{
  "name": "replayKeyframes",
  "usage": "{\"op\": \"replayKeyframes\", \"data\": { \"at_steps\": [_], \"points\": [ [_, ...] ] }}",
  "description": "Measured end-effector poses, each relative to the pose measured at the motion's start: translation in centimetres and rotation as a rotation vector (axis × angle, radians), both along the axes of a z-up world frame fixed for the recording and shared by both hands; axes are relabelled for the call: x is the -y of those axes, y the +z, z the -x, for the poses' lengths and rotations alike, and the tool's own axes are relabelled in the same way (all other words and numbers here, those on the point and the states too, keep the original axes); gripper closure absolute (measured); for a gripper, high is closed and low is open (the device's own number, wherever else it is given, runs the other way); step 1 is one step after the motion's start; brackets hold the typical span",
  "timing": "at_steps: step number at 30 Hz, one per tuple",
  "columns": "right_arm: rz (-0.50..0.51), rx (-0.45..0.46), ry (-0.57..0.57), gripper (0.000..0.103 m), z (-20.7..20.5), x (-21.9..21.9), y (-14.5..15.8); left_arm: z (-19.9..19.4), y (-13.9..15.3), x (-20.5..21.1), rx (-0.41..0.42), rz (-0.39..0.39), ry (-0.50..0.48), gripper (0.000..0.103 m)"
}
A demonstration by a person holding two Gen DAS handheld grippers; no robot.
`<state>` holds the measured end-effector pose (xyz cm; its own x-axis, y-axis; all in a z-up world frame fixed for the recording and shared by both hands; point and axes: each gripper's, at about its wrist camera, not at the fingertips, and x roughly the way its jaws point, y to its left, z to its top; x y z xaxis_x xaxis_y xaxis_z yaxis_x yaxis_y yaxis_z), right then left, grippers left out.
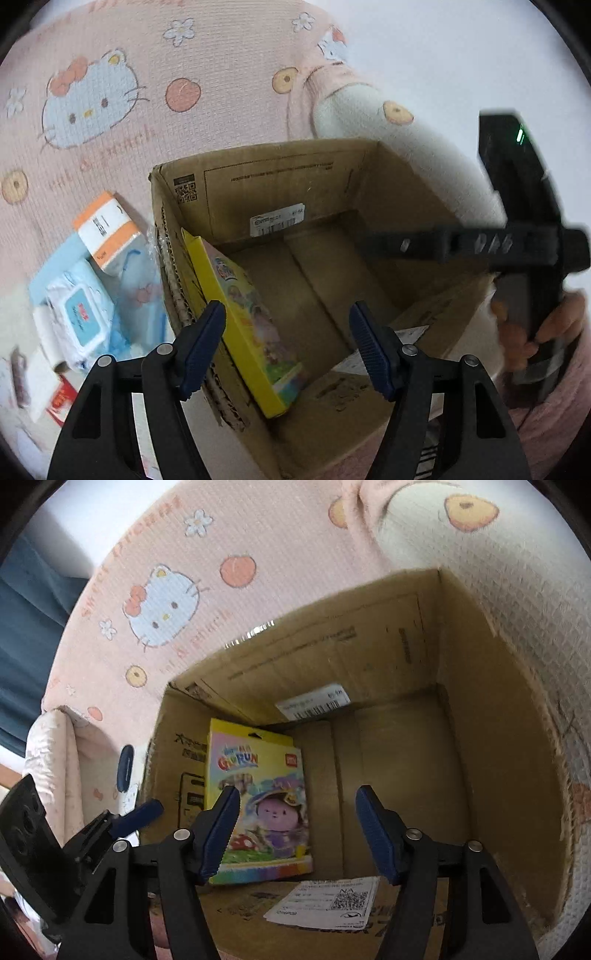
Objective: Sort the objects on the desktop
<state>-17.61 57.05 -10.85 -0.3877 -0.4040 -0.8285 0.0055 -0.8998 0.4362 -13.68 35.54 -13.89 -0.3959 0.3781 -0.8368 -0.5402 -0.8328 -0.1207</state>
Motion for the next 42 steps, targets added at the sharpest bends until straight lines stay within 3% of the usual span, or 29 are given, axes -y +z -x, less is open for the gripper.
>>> {"op": "replayKeyframes", "data": {
  "at_steps": [4,6,7,9,11,12,16,21,26,35,42],
  "points": [
    [-0.023,0.047,0.022,0.04,0.1,1.0,-0.9,1.0,1.0,2.0,0.051,-0.115,0.079,0.03],
    [-0.019,0.063,0.022,0.04,0.1,1.6,-1.2,1.1,1.9,2.9,0.026,-0.149,0.1,0.031],
    [0.001,0.07,0.03,0.04,0.1,2.1,-1.2,1.1,2.2,3.2,0.004,-0.161,0.109,0.035],
    [0.04,0.065,0.034,0.044,0.1,2.8,-1.1,1.5,2.9,4.0,-0.011,-0.175,0.112,0.054],
    [0.073,0.079,-0.005,0.095,0.1,3.7,-1.3,2.1,3.0,4.6,0.003,-0.176,0.124,0.087],
    [0.086,0.111,-0.028,0.095,0.1,3.9,-1.6,2.5,3.0,4.7,0.01,-0.177,0.127,0.092],
    [0.258,0.195,-0.017,0.095,0.3,5.8,-2.9,2.8,2.7,5.1,0.023,-0.167,0.115,0.094],
    [0.257,0.215,0.035,0.096,0.8,8.6,-3.5,3.3,1.9,5.3,0.048,-0.115,0.143,0.094],
    [0.271,0.302,0.05,0.097,2.2,10.3,-6.0,3.8,1.3,6.0,0.074,-0.117,0.158,0.095],
    [0.368,0.374,-0.04,0.103,3.9,10.1,-8.0,4.3,1.0,6.2,0.068,-0.129,0.156,0.095],
    [0.435,0.425,-0.029,0.103,4.4,9.1,-8.4,4.8,1.3,5.5,0.119,-0.122,0.196,0.095]
  ]
}}
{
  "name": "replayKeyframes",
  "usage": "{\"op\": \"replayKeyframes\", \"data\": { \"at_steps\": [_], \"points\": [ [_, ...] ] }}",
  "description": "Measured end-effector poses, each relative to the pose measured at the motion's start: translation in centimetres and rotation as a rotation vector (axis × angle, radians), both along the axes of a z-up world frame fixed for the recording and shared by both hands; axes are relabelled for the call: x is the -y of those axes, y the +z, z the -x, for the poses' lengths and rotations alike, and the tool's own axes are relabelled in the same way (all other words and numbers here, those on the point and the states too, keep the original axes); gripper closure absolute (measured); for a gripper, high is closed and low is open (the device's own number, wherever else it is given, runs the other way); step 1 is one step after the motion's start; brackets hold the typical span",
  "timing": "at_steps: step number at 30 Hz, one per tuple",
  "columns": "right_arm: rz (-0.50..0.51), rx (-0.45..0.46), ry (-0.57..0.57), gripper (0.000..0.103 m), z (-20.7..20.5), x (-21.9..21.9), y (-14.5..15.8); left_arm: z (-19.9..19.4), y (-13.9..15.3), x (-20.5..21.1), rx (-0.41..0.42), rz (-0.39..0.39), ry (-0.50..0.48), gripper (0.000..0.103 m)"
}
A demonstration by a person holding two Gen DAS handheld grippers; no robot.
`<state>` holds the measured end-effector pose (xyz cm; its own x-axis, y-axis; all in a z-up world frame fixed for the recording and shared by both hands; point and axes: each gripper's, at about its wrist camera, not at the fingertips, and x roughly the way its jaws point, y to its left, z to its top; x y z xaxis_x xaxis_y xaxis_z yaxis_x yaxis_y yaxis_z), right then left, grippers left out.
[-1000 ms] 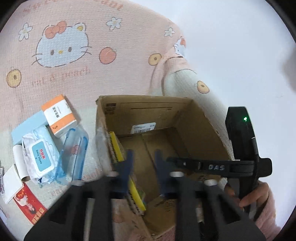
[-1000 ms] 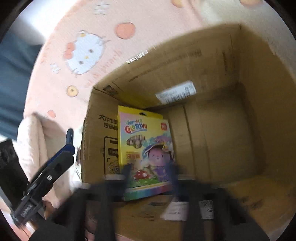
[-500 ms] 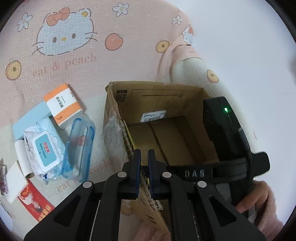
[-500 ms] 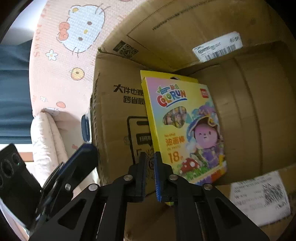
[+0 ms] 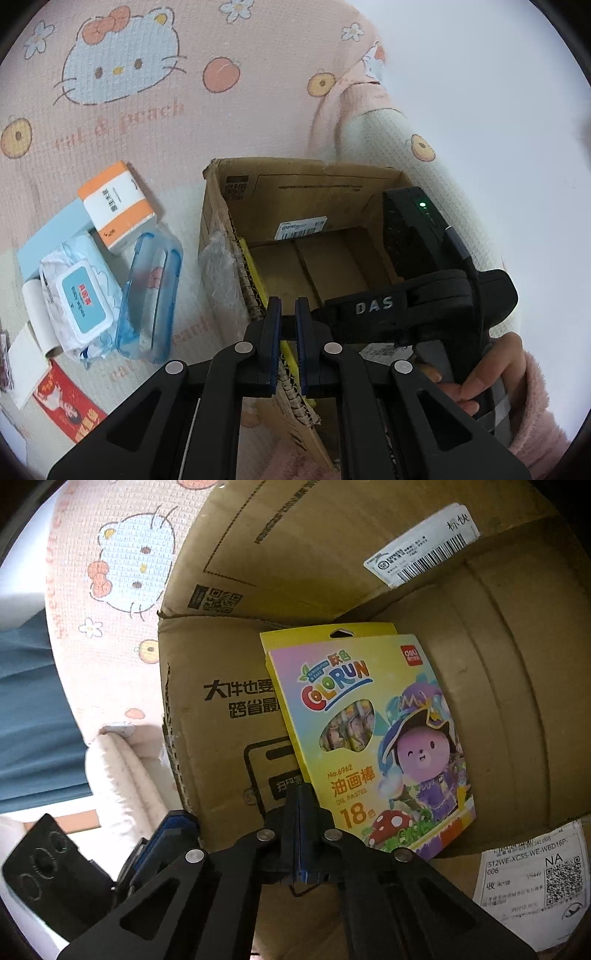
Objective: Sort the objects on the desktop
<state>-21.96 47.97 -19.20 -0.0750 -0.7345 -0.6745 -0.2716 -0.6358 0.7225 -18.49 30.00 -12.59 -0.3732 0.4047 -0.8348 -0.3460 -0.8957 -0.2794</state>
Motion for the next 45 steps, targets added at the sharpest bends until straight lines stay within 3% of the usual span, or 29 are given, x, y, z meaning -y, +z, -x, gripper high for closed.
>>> {"op": "replayKeyframes", "data": {
  "at_steps": [4,6,8,13,16,19,21,23,24,28,30,33,35,41,45],
  "points": [
    [-0.06,-0.048,-0.017,0.103,-0.1,-2.4,1.7,0.1,0.4,-1.1,0.002,0.067,-0.012,0.092],
    [-0.088,-0.034,-0.038,0.103,0.1,-3.5,1.9,0.3,0.3,-1.8,0.019,0.082,-0.016,0.081],
    [-0.078,0.039,-0.101,0.103,0.4,-5.6,0.9,0.7,0.0,-2.7,0.042,0.079,-0.023,0.066],
    [-0.109,0.28,-0.227,0.103,0.6,-9.8,-4.4,1.2,-0.9,-5.7,0.057,0.163,-0.067,0.065],
    [-0.033,0.415,-0.234,0.103,0.6,-9.8,-6.6,1.3,-1.9,-7.9,0.063,0.239,-0.135,0.065],
    [-0.085,0.385,-0.159,0.102,1.6,-9.0,-6.1,1.6,-3.2,-9.1,0.078,0.303,-0.166,0.073],
    [-0.125,0.35,-0.129,0.092,2.1,-8.6,-5.7,2.1,-4.4,-9.4,0.119,0.349,-0.165,0.086],
    [-0.131,0.347,-0.113,0.051,2.6,-8.4,-6.0,2.6,-5.1,-9.4,0.136,0.406,-0.137,0.095],
    [-0.131,0.356,-0.107,0.043,2.9,-8.4,-6.4,2.7,-5.3,-9.4,0.145,0.432,-0.111,0.096],
    [-0.188,0.364,-0.046,0.041,4.1,-7.5,-8.0,3.1,-5.9,-9.8,0.18,0.495,-0.101,0.097],
    [-0.134,0.422,-0.026,0.04,4.3,-6.9,-9.7,3.3,-6.5,-10.1,0.186,0.532,-0.112,0.097],
    [-0.074,0.472,-0.108,0.027,4.2,-7.7,-11.2,3.4,-7.8,-10.5,0.208,0.548,-0.132,0.098],
    [-0.005,0.469,-0.137,0.009,4.3,-8.0,-11.4,3.4,-8.5,-10.9,0.22,0.574,-0.134,0.098],
    [0.014,0.438,-0.124,0.005,4.4,-7.6,-11.0,3.1,-10.2,-11.4,0.233,0.651,-0.142,0.098],
    [0.16,0.504,-0.173,0.007,3.5,-7.8,-11.7,3.3,-9.2,-10.7,0.276,0.611,-0.112,0.098]
  ]
}}
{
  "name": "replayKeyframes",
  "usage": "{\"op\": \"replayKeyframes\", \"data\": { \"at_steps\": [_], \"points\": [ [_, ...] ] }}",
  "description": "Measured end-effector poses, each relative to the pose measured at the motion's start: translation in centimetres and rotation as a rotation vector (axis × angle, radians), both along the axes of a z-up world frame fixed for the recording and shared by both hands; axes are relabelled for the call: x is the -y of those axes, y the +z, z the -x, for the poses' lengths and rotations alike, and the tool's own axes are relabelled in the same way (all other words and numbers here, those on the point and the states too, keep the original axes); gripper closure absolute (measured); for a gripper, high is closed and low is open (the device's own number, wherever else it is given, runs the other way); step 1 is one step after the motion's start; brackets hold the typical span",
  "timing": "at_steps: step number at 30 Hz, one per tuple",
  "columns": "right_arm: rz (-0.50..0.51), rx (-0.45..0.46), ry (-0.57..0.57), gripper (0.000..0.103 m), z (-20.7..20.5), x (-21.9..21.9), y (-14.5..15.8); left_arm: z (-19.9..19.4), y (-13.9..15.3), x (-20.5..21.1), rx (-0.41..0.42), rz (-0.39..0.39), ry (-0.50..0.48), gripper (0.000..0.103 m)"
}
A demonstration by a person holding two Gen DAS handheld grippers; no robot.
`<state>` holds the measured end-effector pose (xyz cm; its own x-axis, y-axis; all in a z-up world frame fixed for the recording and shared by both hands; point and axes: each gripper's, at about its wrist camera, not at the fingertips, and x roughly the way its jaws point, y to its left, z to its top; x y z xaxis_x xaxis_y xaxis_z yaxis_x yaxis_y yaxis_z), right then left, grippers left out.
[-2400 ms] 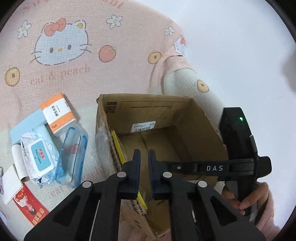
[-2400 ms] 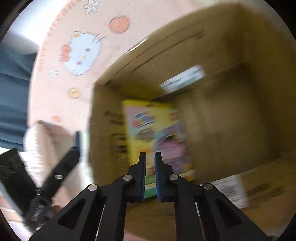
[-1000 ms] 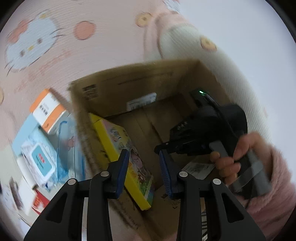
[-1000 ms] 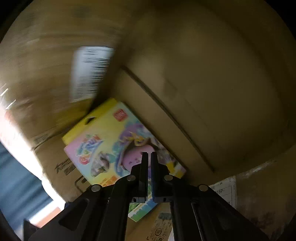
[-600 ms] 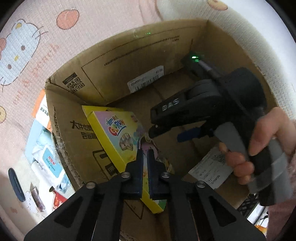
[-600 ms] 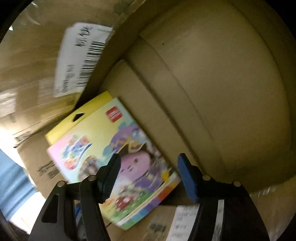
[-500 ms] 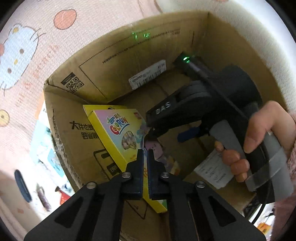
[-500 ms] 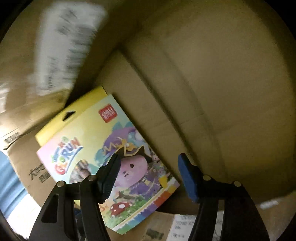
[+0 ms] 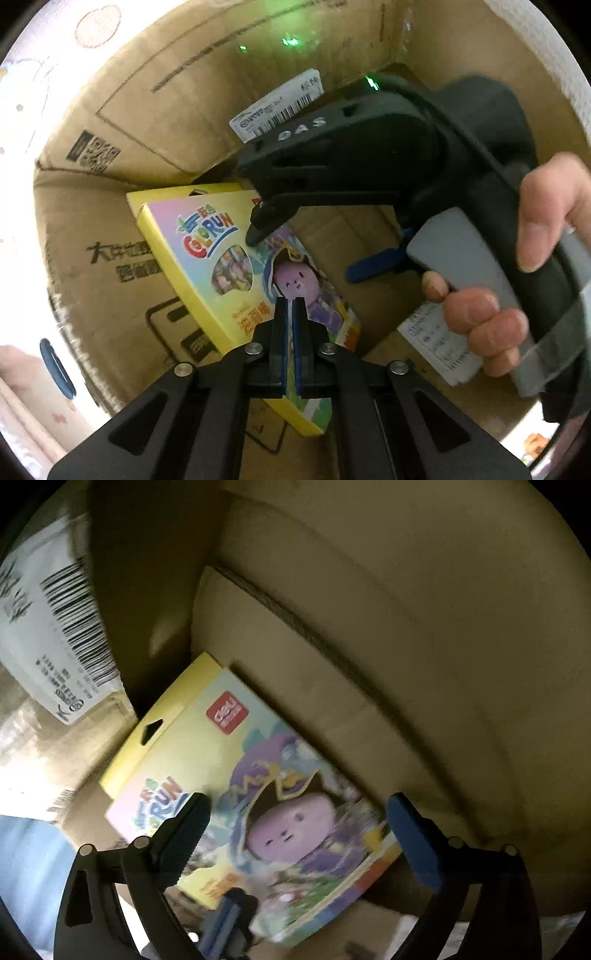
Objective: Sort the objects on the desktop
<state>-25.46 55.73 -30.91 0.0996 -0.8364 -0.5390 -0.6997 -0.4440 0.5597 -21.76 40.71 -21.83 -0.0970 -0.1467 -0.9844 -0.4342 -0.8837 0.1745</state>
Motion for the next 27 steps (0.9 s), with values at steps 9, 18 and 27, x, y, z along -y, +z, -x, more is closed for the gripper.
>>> {"op": "replayKeyframes", "data": {
  "at_steps": [9,18,27],
  "points": [
    [-0.013,-0.017,-0.022,0.007,0.8,-0.3,0.4,0.8,3.2,3.7,-0.075,-0.087,0.146,0.099],
    [-0.137,-0.188,0.057,0.036,1.1,-0.3,6.5,0.2,4.2,5.7,-0.1,-0.149,0.177,0.103],
    [-0.335,-0.479,0.311,0.053,0.1,0.4,16.6,0.5,6.9,5.6,-0.138,-0.174,0.18,0.103]
  ]
}}
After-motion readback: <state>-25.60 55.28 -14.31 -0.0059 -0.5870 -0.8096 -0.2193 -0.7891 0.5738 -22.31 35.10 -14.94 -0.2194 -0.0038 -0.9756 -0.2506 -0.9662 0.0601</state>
